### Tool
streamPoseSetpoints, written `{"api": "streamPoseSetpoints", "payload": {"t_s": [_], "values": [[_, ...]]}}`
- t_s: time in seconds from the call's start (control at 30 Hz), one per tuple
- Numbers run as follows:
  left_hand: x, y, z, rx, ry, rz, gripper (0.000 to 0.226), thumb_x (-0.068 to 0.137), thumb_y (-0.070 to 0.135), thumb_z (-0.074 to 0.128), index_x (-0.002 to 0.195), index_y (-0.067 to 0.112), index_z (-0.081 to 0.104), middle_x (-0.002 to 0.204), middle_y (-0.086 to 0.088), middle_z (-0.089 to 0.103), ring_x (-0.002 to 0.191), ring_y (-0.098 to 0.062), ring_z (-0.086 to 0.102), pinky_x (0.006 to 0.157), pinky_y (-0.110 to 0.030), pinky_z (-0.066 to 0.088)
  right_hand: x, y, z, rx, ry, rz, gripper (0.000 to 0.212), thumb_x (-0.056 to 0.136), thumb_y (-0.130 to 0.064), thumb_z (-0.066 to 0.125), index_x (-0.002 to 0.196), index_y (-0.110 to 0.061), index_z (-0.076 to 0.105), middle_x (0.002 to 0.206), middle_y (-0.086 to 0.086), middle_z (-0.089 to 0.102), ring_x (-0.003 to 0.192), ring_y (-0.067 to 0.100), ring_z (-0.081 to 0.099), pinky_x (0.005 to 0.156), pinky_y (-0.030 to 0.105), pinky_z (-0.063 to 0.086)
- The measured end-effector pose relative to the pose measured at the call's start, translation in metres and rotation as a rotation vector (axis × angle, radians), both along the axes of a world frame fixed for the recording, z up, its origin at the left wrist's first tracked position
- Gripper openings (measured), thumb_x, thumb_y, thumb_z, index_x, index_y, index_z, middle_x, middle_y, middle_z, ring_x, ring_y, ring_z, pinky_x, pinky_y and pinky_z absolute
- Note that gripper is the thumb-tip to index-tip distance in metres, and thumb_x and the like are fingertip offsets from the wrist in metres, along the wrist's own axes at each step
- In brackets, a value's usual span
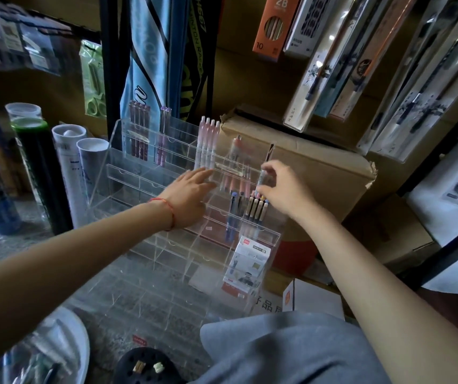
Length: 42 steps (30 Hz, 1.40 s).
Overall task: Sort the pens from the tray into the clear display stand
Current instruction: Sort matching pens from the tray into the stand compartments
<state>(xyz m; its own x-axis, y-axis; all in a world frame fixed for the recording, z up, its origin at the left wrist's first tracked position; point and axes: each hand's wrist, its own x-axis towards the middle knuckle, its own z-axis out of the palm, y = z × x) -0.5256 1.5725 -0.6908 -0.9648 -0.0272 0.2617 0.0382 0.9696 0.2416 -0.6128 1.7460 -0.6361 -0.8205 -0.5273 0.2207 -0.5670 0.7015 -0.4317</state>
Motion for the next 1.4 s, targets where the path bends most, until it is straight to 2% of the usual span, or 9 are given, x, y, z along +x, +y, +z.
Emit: {"api": "streamPoseSetpoints", "payload": {"t_s": [0.17,0.4,0.6,0.77,0.87,0.97,1.1,1.27,1.4], "values": [[0.065,-0.062,-0.021,0.005,0.079,0.155,0.038,0.082,0.0,0.05,0.117,0.01,0.062,0.147,-0.011,0.034,0.134,-0.032,0.033,0.107,-0.045,0.033,0.047,-0.065,-0.002,0.111,0.138,0.333,0.036,0.089,-0.019,0.06,0.123,-0.013,0.052,0.125,0.005,0.055,0.113,0.021,0.053,0.093,0.028,0.043],[0.186,-0.142,-0.102,-0.086,-0.626,0.542,0.047,0.09,0.019,0.048,0.136,0.015,0.038,0.152,-0.013,0.014,0.138,-0.031,0.022,0.108,-0.039,0.031,0.14,-0.172,-0.105,0.771,-0.152,0.786,0.046,0.088,-0.03,0.061,0.121,0.002,0.056,0.12,0.019,0.06,0.109,0.032,0.057,0.089,0.036,0.047],[0.296,-0.177,-0.155,-0.078,-0.913,0.67,0.045,0.092,0.029,0.046,0.135,0.017,0.041,0.143,-0.01,0.032,0.133,-0.028,0.031,0.105,-0.037,0.035,0.191,-0.216,-0.231,0.611,-0.683,0.639,0.035,0.088,-0.013,0.057,0.109,0.015,0.057,0.105,0.031,0.062,0.088,0.039,0.063,0.07,0.035,0.048],[0.339,-0.188,-0.198,-0.043,-1.087,0.709,0.044,0.092,0.023,0.042,0.135,0.017,0.041,0.138,-0.008,0.037,0.129,-0.026,0.036,0.105,-0.038,0.037,0.21,-0.225,-0.318,0.58,-0.888,0.378,0.027,0.088,-0.011,0.055,0.064,-0.012,0.044,0.064,0.012,0.044,0.057,0.023,0.045,0.053,0.027,0.036],[0.333,-0.191,-0.221,-0.009,-1.078,0.689,0.042,0.091,0.022,0.043,0.133,0.019,0.043,0.135,-0.008,0.042,0.126,-0.026,0.041,0.102,-0.037,0.038,0.223,-0.247,-0.343,0.484,-0.891,0.309,0.024,0.089,-0.012,0.053,0.066,-0.011,0.049,0.067,0.012,0.047,0.056,0.021,0.043,0.056,0.026,0.035],[0.324,-0.196,-0.242,0.077,-1.038,0.695,0.041,0.091,0.021,0.043,0.132,0.016,0.045,0.135,-0.009,0.044,0.125,-0.027,0.042,0.102,-0.038,0.036,0.235,-0.273,-0.355,0.407,-0.873,0.356,0.021,0.092,-0.013,0.052,0.097,0.003,0.064,0.087,0.019,0.061,0.068,0.022,0.05,0.062,0.029,0.04],[0.32,-0.204,-0.273,0.189,-1.011,0.755,0.045,0.089,0.017,0.043,0.134,0.017,0.043,0.138,-0.01,0.042,0.127,-0.028,0.039,0.104,-0.039,0.035,0.248,-0.308,-0.369,0.327,-0.802,0.391,0.021,0.092,-0.014,0.054,0.108,-0.002,0.062,0.104,0.015,0.065,0.091,0.029,0.06,0.081,0.035,0.048],[0.311,-0.215,-0.3,0.301,-0.829,0.836,0.051,0.091,0.016,0.041,0.141,0.019,0.035,0.146,-0.007,0.037,0.135,-0.025,0.033,0.112,-0.036,0.027,0.242,-0.337,-0.387,0.311,-0.758,0.347,0.031,0.091,-0.02,0.055,0.12,-0.011,0.051,0.118,0.012,0.051,0.099,0.029,0.056,0.079,0.031,0.044],[0.297,-0.221,-0.318,0.414,-0.696,0.912,0.038,0.092,0.02,0.041,0.128,0.015,0.051,0.138,-0.008,0.046,0.13,-0.027,0.038,0.107,-0.033,0.031,0.236,-0.348,-0.4,0.385,-0.836,0.432,0.023,0.087,-0.026,0.062,0.103,-0.012,0.052,0.094,0.004,0.054,0.085,0.022,0.054,0.073,0.03,0.041]]}}
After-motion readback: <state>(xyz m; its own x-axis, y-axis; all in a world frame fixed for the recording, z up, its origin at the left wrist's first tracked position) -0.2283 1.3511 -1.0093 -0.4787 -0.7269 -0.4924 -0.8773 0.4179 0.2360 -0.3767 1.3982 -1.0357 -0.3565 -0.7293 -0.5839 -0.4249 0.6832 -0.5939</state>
